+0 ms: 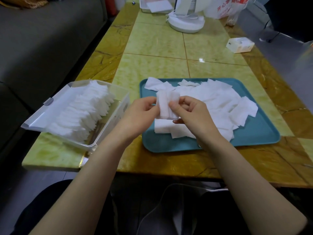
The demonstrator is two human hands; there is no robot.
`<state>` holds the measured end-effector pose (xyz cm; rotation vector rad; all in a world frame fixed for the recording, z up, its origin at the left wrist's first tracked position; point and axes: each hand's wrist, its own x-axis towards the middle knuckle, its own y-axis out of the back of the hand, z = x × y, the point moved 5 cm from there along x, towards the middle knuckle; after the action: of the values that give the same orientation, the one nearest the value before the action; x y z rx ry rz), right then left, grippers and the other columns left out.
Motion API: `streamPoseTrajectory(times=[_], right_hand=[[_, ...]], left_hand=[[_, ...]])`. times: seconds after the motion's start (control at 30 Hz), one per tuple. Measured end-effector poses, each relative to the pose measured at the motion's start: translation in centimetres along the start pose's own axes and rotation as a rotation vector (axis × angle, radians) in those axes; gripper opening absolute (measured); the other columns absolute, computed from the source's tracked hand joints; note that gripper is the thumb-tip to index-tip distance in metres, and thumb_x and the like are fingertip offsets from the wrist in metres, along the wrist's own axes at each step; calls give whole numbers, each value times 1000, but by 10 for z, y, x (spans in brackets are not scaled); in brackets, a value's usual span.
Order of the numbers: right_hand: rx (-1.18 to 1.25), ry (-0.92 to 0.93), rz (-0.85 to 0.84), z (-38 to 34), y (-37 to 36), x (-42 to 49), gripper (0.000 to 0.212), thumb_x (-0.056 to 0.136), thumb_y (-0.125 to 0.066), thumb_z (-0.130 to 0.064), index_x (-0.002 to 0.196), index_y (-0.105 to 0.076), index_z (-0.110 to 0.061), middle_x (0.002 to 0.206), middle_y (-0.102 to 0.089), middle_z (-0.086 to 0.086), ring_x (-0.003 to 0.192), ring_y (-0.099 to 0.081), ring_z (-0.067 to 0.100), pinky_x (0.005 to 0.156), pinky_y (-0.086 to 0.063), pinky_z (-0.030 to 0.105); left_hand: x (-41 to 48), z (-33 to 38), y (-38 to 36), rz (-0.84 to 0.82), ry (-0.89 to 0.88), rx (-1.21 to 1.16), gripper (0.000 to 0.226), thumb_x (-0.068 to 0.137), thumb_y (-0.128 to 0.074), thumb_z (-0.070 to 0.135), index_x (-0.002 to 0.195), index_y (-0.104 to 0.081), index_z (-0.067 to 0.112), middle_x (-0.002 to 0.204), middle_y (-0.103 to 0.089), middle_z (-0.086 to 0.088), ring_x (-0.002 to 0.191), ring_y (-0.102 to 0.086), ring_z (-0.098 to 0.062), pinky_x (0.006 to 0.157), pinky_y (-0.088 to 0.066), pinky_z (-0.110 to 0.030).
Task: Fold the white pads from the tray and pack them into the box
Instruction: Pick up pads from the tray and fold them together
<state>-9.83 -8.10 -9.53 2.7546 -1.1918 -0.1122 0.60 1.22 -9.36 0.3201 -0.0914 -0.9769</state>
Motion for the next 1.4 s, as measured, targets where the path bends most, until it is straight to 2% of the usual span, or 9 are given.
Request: streamPoseTrajectory(times=[0.1, 0.2, 0.27, 0.37, 0.5, 0.8, 1.0, 1.17, 1.4], right_hand=[[-106, 74, 50, -1, 3, 1, 6, 87, -64, -18, 81, -62, -20, 69, -64, -3, 64, -59, 3, 55, -50, 18], [-181, 131, 58, -2, 2, 2, 12, 85, -67, -21, 76, -59, -22, 68, -62, -7, 65, -60, 6, 60, -53, 25], [-244, 177, 80, -4, 6, 3, 8, 84, -67, -22, 86, -59, -19, 79, -64, -7, 74, -61, 5, 68, -51, 18], [-597, 261, 129, -2, 27, 11, 33, 85, -66, -25, 114, -54, -16, 110, -60, -2, 99, -54, 11, 80, -38, 11], [-1032, 225, -28, 20, 37, 21, 59, 85, -66, -32, 136, -39, -19, 137, -42, 1, 123, -36, 20, 96, -30, 25], [-1218, 328, 76, 17, 27, 39, 29, 95, -48, -34, 114, -61, -16, 116, -59, 2, 105, -48, 24, 76, -36, 31], [-1091, 329, 107, 3, 29, 35, 26, 96, -45, -31, 106, -64, -15, 102, -62, 1, 99, -52, 21, 73, -41, 33], [-607, 301, 190, -16, 33, 16, 23, 95, -49, -30, 86, -62, -13, 80, -62, -3, 74, -55, 4, 67, -42, 20], [-223, 76, -83, -16, 16, 3, 13, 93, -54, -19, 90, -65, -11, 76, -63, 1, 65, -55, 3, 56, -45, 14]], left_hand=[[2, -2, -4, -3, 78, -61, 37, 99, -38, 38, 89, -67, 16, 97, -71, -14, 94, -66, -25, 93, -50, -46], [0, 2, -4, 15, -5, -18, 59, 84, -49, 58, 88, -66, 1, 87, -70, -16, 84, -65, -26, 84, -50, -48], [-1, 2, 1, 101, -90, 22, 48, 81, -58, 48, 88, -68, 2, 85, -72, -17, 82, -68, -30, 79, -53, -52], [1, 1, 11, 223, -110, 62, 20, 92, -60, 25, 91, -70, 7, 86, -73, -14, 86, -68, -31, 79, -53, -54], [2, 0, 19, 280, -124, 120, 42, 83, -54, 40, 93, -68, 2, 87, -71, -19, 88, -65, -36, 77, -51, -55], [2, 2, 26, 363, -169, 282, 29, 93, -56, 26, 82, -63, 0, 77, -68, -14, 76, -63, -29, 67, -47, -47], [3, 4, 27, 368, -163, 319, 29, 93, -55, 27, 84, -64, 1, 76, -68, -8, 76, -63, -24, 66, -49, -43], [5, 3, 26, 371, -160, 324, 30, 93, -55, 27, 83, -63, 0, 77, -68, -13, 76, -63, -28, 66, -48, -47], [4, 2, 14, 286, -144, 255, 28, 93, -55, 24, 87, -64, -2, 81, -69, -18, 78, -64, -31, 66, -47, -46]])
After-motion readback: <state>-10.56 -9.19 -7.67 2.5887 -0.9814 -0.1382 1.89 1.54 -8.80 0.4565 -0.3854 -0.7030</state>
